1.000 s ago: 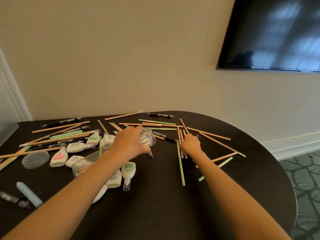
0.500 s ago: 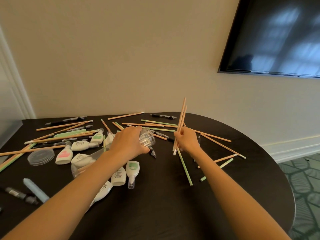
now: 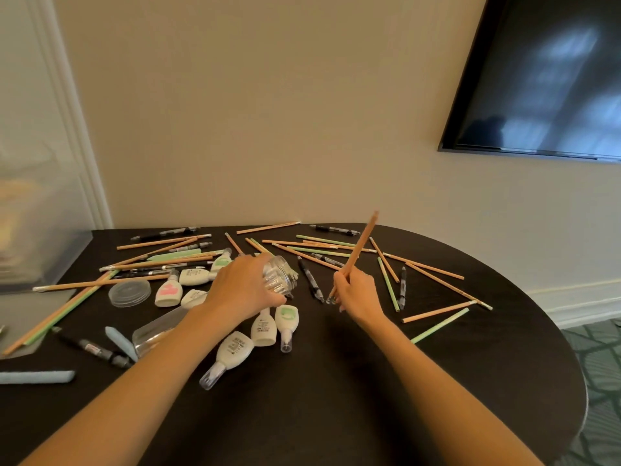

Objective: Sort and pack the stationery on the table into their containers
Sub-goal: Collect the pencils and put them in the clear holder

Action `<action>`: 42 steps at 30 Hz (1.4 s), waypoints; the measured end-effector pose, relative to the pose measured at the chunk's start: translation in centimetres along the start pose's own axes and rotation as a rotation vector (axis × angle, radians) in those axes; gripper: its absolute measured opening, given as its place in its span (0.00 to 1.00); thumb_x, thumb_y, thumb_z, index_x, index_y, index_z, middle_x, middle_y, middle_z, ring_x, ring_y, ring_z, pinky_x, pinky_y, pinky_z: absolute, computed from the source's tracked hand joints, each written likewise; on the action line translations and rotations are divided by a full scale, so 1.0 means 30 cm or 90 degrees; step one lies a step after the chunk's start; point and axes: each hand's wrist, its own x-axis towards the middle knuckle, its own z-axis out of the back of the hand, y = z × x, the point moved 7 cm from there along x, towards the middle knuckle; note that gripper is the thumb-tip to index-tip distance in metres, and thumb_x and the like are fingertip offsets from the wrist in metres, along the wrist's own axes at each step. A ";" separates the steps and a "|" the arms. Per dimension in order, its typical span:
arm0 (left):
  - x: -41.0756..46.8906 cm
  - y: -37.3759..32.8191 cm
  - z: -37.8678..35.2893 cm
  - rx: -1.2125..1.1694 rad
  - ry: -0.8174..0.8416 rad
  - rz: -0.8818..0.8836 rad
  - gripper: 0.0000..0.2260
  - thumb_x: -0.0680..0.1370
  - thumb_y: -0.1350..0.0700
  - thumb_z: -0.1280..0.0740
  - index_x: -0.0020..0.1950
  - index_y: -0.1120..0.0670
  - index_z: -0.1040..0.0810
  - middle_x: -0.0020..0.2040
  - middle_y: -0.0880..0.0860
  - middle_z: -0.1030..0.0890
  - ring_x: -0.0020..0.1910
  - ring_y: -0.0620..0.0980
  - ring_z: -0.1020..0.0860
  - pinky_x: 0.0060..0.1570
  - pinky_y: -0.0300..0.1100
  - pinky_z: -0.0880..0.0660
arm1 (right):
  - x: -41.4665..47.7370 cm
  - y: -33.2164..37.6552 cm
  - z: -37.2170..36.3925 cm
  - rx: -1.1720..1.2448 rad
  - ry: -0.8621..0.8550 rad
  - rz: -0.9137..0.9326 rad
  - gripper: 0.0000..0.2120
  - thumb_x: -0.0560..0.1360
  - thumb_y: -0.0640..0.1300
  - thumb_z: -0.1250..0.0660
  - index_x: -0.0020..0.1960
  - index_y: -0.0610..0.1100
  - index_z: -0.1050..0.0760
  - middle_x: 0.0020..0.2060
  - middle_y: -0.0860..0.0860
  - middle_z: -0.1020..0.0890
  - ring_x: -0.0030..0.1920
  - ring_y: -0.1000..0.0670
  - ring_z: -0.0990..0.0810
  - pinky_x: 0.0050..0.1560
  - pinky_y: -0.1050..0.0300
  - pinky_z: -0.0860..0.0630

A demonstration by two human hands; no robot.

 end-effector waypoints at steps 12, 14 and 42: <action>-0.060 0.100 0.090 -0.074 -0.042 0.045 0.32 0.69 0.45 0.27 0.69 0.51 0.33 0.58 0.51 0.23 0.53 0.47 0.26 0.48 0.40 0.29 | -0.099 0.110 -0.085 -0.430 0.162 0.161 0.10 0.82 0.43 0.48 0.58 0.43 0.31 0.50 0.44 0.22 0.48 0.44 0.23 0.46 0.50 0.27; -0.070 0.101 0.100 -0.058 -0.043 0.043 0.31 0.69 0.45 0.27 0.69 0.52 0.32 0.57 0.51 0.23 0.51 0.47 0.27 0.48 0.40 0.29 | -0.109 0.131 -0.080 -0.447 0.135 0.189 0.08 0.81 0.42 0.46 0.57 0.44 0.31 0.50 0.45 0.21 0.48 0.46 0.23 0.49 0.51 0.26; -0.109 0.193 0.124 -0.009 -0.022 0.075 0.32 0.67 0.45 0.26 0.68 0.52 0.31 0.60 0.52 0.24 0.57 0.50 0.26 0.54 0.44 0.28 | -0.197 0.384 -0.227 0.370 0.311 0.019 0.33 0.72 0.21 0.48 0.72 0.45 0.40 0.70 0.43 0.32 0.69 0.42 0.33 0.57 0.57 0.28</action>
